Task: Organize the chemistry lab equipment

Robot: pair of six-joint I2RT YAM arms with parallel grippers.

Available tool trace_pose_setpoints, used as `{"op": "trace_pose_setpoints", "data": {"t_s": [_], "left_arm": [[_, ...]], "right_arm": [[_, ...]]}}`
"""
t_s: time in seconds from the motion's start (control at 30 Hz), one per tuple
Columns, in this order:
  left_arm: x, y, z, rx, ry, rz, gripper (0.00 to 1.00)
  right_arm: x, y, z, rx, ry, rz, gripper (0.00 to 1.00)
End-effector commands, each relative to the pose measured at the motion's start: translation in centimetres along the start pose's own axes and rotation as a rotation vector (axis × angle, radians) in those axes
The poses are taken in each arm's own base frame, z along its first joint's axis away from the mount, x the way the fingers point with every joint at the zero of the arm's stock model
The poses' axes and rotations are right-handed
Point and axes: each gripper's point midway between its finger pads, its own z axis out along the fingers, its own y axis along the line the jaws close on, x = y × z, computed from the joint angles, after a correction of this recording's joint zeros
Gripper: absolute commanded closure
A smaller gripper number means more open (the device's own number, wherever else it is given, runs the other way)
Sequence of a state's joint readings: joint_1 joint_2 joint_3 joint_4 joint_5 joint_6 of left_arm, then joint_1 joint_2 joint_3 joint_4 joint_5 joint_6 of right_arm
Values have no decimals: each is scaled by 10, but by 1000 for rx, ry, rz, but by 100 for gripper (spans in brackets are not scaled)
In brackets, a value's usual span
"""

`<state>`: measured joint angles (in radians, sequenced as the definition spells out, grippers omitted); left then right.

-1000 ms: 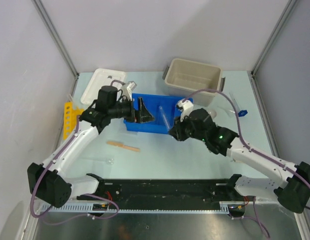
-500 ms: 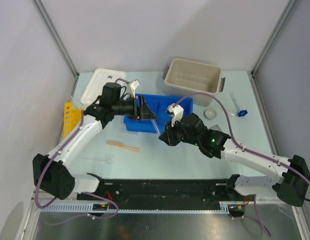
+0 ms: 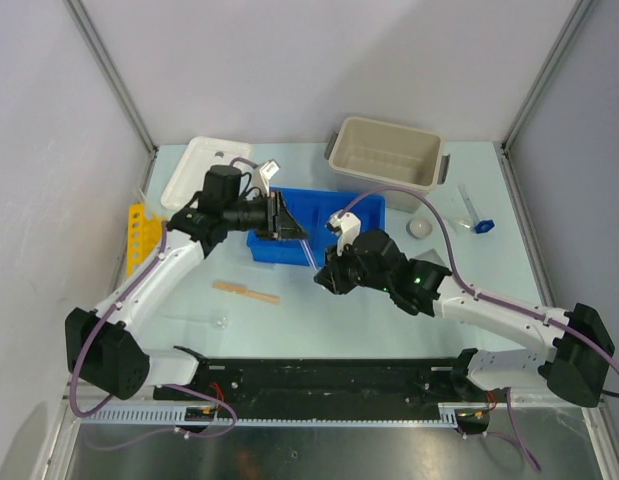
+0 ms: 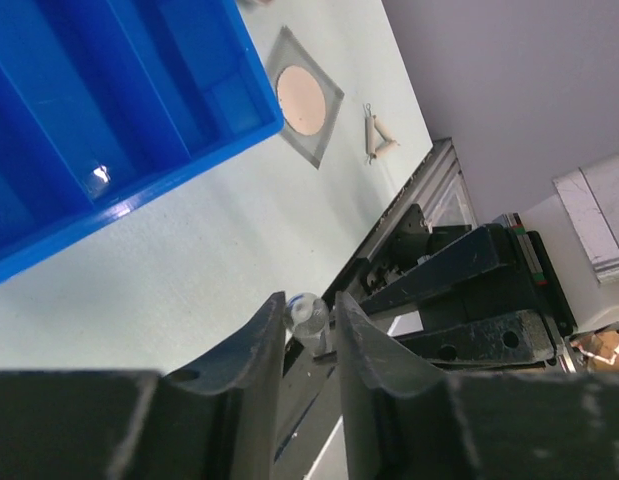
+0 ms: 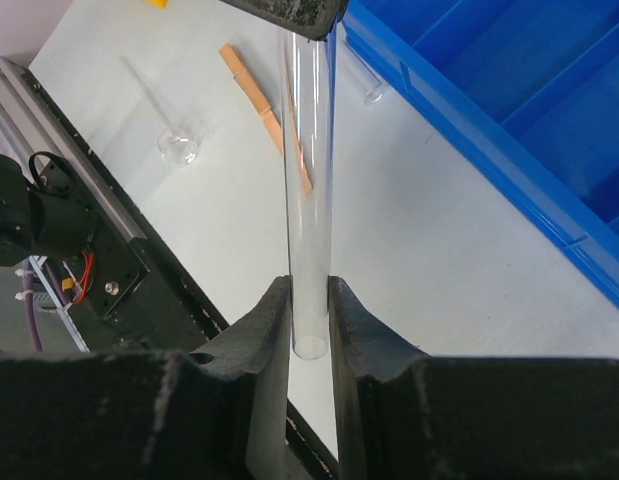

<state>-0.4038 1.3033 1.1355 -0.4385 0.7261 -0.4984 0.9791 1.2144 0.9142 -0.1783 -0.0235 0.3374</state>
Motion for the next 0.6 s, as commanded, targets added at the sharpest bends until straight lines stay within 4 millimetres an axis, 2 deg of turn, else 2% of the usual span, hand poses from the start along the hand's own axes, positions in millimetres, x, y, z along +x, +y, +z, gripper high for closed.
{"op": "trace_pose_setpoints", "data": {"t_s": [0.0, 0.13, 0.37, 0.47, 0.57], "left_arm": [[1, -15, -9, 49, -11, 25, 74], [1, -13, -9, 41, -15, 29, 82], [-11, -5, -12, -17, -69, 49, 90], [-24, 3, -20, -83, -135, 73, 92], [-42, 14, -33, -171, -224, 98, 93]], "right_arm": [[-21, 9, 4, -16, -68, 12, 78], [-20, 9, 7, -14, -67, 19, 74], [-27, 7, -2, 9, -93, 36, 53], [-29, 4, -10, 25, -103, 39, 38], [-32, 3, -19, 36, -115, 40, 13]]}}
